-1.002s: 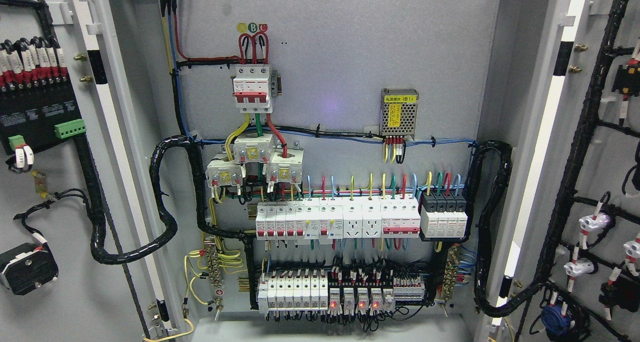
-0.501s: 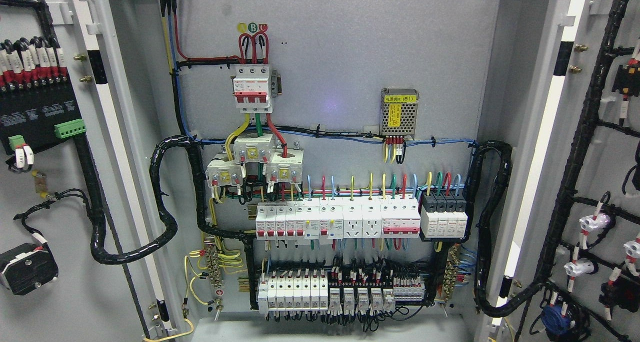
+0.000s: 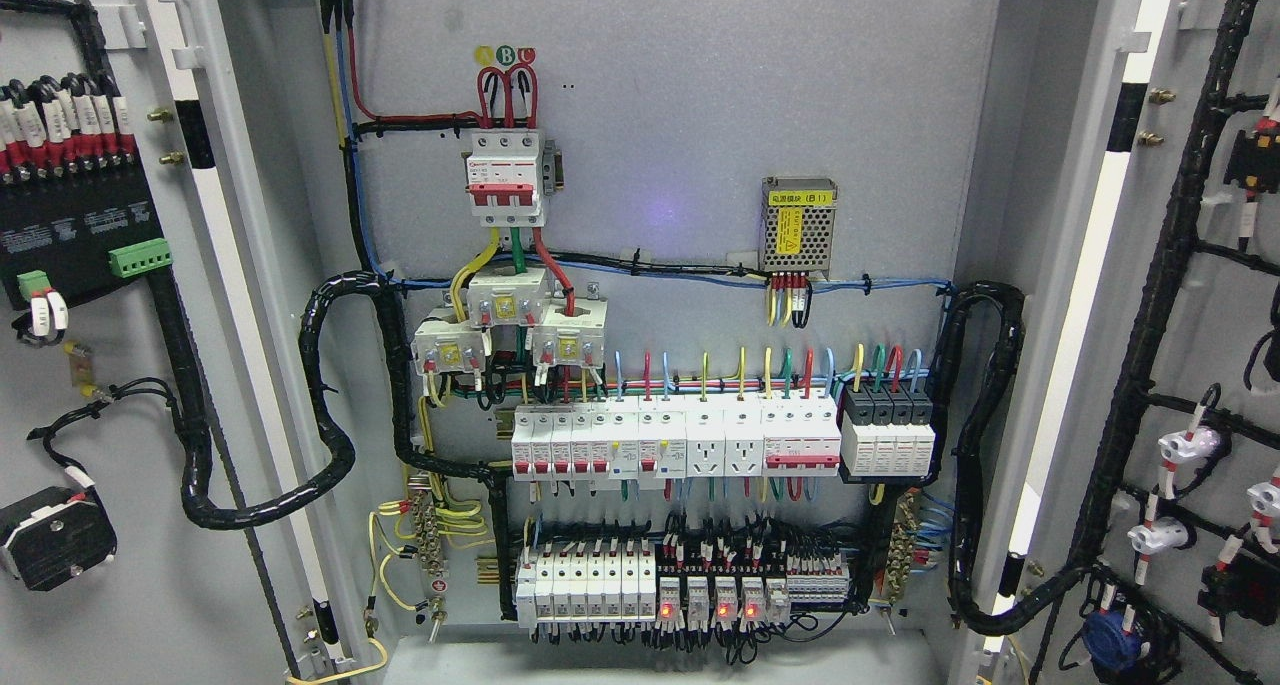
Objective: Open door with both hands
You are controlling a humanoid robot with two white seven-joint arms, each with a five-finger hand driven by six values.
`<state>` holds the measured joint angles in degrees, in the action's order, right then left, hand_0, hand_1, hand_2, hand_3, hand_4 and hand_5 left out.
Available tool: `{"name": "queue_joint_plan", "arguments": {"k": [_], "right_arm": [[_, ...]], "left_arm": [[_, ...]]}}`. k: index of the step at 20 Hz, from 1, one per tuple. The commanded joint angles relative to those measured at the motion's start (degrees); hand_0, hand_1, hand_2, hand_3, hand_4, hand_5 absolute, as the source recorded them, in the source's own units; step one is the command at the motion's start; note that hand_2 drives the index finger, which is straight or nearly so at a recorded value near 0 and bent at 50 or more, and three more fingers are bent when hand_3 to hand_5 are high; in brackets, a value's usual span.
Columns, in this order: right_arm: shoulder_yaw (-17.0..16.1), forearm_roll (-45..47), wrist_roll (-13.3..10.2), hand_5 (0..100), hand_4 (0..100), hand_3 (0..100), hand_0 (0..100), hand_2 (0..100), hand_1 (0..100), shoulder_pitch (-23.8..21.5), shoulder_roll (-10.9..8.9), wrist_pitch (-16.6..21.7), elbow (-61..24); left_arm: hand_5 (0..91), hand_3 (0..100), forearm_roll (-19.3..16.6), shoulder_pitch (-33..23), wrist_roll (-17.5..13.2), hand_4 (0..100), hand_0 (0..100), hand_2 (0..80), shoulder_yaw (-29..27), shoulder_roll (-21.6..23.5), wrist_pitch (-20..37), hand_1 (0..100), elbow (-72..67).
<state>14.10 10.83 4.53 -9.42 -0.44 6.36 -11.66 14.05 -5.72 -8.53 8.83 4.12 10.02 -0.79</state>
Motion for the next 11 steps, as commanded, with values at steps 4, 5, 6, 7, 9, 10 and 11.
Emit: {"name": "queue_joint_plan", "arguments": {"k": [4, 5, 6, 7, 9, 10, 11], "right_arm": [[-0.13, -0.20, -0.04, 0, 0, 0, 19, 0, 0, 0.01, 2.72, -0.03, 6.03], [-0.13, -0.20, 0.04, 0, 0, 0, 19, 0, 0, 0.01, 2.72, -0.12, 6.03], [-0.13, -0.20, -0.04, 0, 0, 0, 19, 0, 0, 0.01, 2.72, -0.12, 6.03], [-0.13, -0.20, 0.04, 0, 0, 0, 19, 0, 0, 0.01, 2.72, -0.12, 6.03], [-0.13, -0.11, -0.04, 0, 0, 0, 19, 0, 0, 0.01, 2.72, -0.12, 6.03], [-0.13, -0.20, 0.04, 0, 0, 0, 19, 0, 0, 0.01, 2.72, -0.12, 6.03], [-0.13, -0.20, 0.04, 0, 0, 0, 19, 0, 0, 0.01, 2.72, -0.12, 5.95]], "left_arm": [[0.0, 0, -1.84, 0.19, 5.98, 0, 0, 0.0, -0.04, -4.03, 0.09, 0, -4.75], [0.0, 0, -1.84, 0.19, 6.16, 0, 0, 0.0, 0.05, -4.56, 0.09, 0, -4.66], [0.0, 0, -1.84, 0.19, 6.33, 0, 0, 0.0, 0.05, -5.00, 0.09, 0, -4.66], [0.0, 0, -1.75, 0.19, 6.42, 0, 0, 0.0, 0.05, -5.09, 0.09, 0, -4.57], [0.0, 0, -1.66, 0.27, 5.81, 0, 0, 0.0, -0.04, -5.26, 0.18, 0, -4.40], [0.0, 0, -1.49, 0.27, 5.63, 0, 0, 0.0, -0.04, -5.27, 0.26, 0, -4.31], [0.0, 0, -1.49, 0.36, 5.63, 0, 0, 0.0, -0.04, -5.35, 0.35, 0, -4.31]]}}
